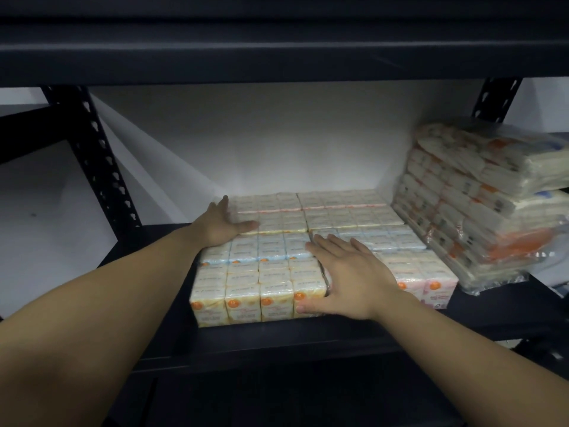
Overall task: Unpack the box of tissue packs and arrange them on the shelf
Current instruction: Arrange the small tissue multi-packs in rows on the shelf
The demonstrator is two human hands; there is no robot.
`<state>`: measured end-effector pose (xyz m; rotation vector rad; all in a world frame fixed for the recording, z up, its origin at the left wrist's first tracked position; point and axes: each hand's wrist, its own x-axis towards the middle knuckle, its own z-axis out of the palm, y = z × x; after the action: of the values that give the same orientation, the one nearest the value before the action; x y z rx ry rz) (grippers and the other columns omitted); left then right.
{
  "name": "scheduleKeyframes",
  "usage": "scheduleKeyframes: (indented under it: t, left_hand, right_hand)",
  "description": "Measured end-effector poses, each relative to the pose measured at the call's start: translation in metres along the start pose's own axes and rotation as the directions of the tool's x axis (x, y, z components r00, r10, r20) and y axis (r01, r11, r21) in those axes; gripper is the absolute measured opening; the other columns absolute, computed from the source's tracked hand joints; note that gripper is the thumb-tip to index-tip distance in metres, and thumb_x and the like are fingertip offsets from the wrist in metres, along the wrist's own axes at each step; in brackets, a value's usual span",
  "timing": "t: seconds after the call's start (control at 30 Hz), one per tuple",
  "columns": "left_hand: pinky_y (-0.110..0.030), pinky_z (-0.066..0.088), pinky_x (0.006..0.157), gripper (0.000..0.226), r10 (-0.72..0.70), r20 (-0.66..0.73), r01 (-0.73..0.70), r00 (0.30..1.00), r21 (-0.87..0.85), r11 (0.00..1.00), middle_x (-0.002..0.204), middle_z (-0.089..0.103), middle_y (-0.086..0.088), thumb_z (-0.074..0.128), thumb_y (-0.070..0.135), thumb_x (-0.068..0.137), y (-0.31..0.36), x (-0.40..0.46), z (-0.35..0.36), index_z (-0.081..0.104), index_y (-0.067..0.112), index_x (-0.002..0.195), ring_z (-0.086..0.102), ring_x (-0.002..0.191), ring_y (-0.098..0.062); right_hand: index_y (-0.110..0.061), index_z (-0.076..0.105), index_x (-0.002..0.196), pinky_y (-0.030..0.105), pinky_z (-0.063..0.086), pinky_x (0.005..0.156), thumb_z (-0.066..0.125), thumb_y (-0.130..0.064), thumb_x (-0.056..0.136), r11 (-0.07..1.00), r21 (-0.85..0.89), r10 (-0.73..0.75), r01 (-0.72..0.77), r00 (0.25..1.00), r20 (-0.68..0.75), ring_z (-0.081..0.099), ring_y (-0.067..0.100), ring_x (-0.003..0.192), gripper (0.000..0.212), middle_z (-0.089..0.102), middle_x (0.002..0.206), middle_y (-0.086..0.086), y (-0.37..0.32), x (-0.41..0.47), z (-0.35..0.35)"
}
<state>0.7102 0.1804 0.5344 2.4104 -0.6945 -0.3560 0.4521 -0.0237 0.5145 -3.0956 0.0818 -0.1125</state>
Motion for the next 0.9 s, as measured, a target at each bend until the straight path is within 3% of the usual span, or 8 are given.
scheduleKeyframes:
  t: [0.07, 0.13, 0.23, 0.3, 0.37, 0.5, 0.63, 0.9]
  left_hand:
    - [-0.048, 0.045, 0.11, 0.115, -0.078, 0.031, 0.072, 0.996, 0.172, 0.982, 0.161, 0.029, -0.008, 0.059, 0.092, 0.07, 0.004, -0.004, -0.001, 0.02, 0.03, 0.159, 0.047, 0.138, -0.034]
    - [-0.057, 0.026, 0.121, 0.117, -0.094, 0.017, 0.082, 0.995, 0.346, 0.935, 0.17, 0.004, -0.013, 0.041, 0.097, 0.075, 0.011, -0.01, 0.002, 0.004, 0.031, 0.164, 0.017, 0.155, -0.04]
    - [-0.061, 0.0, 0.125, 0.112, -0.038, -0.008, 0.038, 0.999, 0.45, 0.892, 0.172, -0.008, -0.012, 0.026, 0.099, 0.076, 0.031, -0.025, 0.012, 0.006, 0.034, 0.165, -0.01, 0.158, -0.035]
    - [-0.062, -0.005, 0.123, 0.113, -0.02, 0.008, 0.014, 1.0, 0.465, 0.885, 0.173, -0.009, -0.007, 0.022, 0.103, 0.072, 0.045, -0.034, 0.022, 0.008, 0.039, 0.164, -0.012, 0.158, -0.033]
    - [-0.063, -0.006, 0.123, 0.11, 0.024, 0.037, -0.039, 0.999, 0.472, 0.881, 0.173, -0.008, -0.003, 0.021, 0.103, 0.071, 0.054, -0.042, 0.034, 0.007, 0.045, 0.163, -0.011, 0.158, -0.031]
    - [-0.06, -0.011, 0.124, 0.098, 0.084, 0.092, -0.118, 0.992, 0.466, 0.877, 0.173, -0.008, 0.002, 0.024, 0.1, 0.075, 0.055, -0.058, 0.05, 0.006, 0.054, 0.16, -0.014, 0.158, -0.028]
    - [-0.057, -0.011, 0.125, 0.093, 0.083, 0.089, -0.117, 0.993, 0.492, 0.863, 0.172, -0.009, 0.002, 0.019, 0.098, 0.078, 0.053, -0.061, 0.053, 0.003, 0.054, 0.159, -0.013, 0.158, -0.026]
    - [-0.055, -0.01, 0.126, 0.091, 0.123, 0.078, -0.145, 0.989, 0.47, 0.871, 0.173, -0.004, 0.006, 0.021, 0.094, 0.083, 0.055, -0.064, 0.054, 0.007, 0.05, 0.161, -0.01, 0.159, -0.022]
  right_hand:
    - [-0.034, 0.001, 0.165, 0.043, 0.0, 0.129, 0.038, -0.105, 0.065, 1.0, 0.03, -0.005, 0.004, 1.0, 0.027, -0.002, 0.013, 0.159, 0.128, -0.005, 0.172, -0.01, 0.001, -0.001, -0.002]
    - [-0.035, 0.002, 0.165, 0.044, 0.0, 0.129, 0.04, -0.105, 0.064, 0.996, 0.09, -0.012, 0.008, 0.999, 0.049, -0.002, 0.012, 0.159, 0.129, -0.004, 0.172, -0.011, 0.003, -0.002, -0.005]
    - [-0.037, 0.011, 0.164, 0.045, 0.011, 0.128, 0.033, -0.101, 0.072, 0.979, 0.205, -0.022, 0.016, 0.999, 0.027, 0.011, 0.014, 0.158, 0.114, 0.012, 0.171, -0.011, 0.007, -0.002, -0.015]
    - [-0.038, 0.024, 0.162, 0.047, 0.019, 0.125, 0.028, -0.093, 0.083, 0.973, 0.231, 0.003, -0.001, 1.0, -0.01, 0.023, 0.018, 0.155, 0.096, 0.029, 0.167, -0.01, 0.011, -0.001, -0.025]
    - [-0.034, 0.032, 0.16, 0.048, 0.019, 0.125, 0.026, -0.084, 0.09, 0.974, 0.211, 0.084, -0.077, 0.996, -0.021, 0.026, 0.021, 0.154, 0.086, 0.033, 0.166, -0.006, 0.024, 0.006, -0.032]
    - [-0.037, 0.026, 0.162, 0.051, 0.006, 0.127, 0.032, -0.082, 0.093, 0.952, 0.183, 0.244, -0.247, 0.969, 0.039, 0.011, 0.02, 0.158, 0.083, 0.018, 0.171, -0.005, 0.066, 0.023, -0.029]
    - [-0.043, 0.012, 0.163, 0.051, -0.006, 0.127, 0.023, -0.084, 0.091, 0.957, 0.151, 0.229, -0.247, 0.965, 0.13, -0.003, 0.019, 0.159, 0.084, -0.001, 0.173, -0.007, 0.076, 0.034, -0.017]
    - [-0.043, 0.008, 0.163, 0.052, -0.007, 0.126, 0.019, -0.084, 0.092, 0.964, 0.133, 0.215, -0.231, 0.969, 0.125, -0.005, 0.02, 0.159, 0.083, -0.005, 0.173, -0.007, 0.075, 0.036, -0.017]
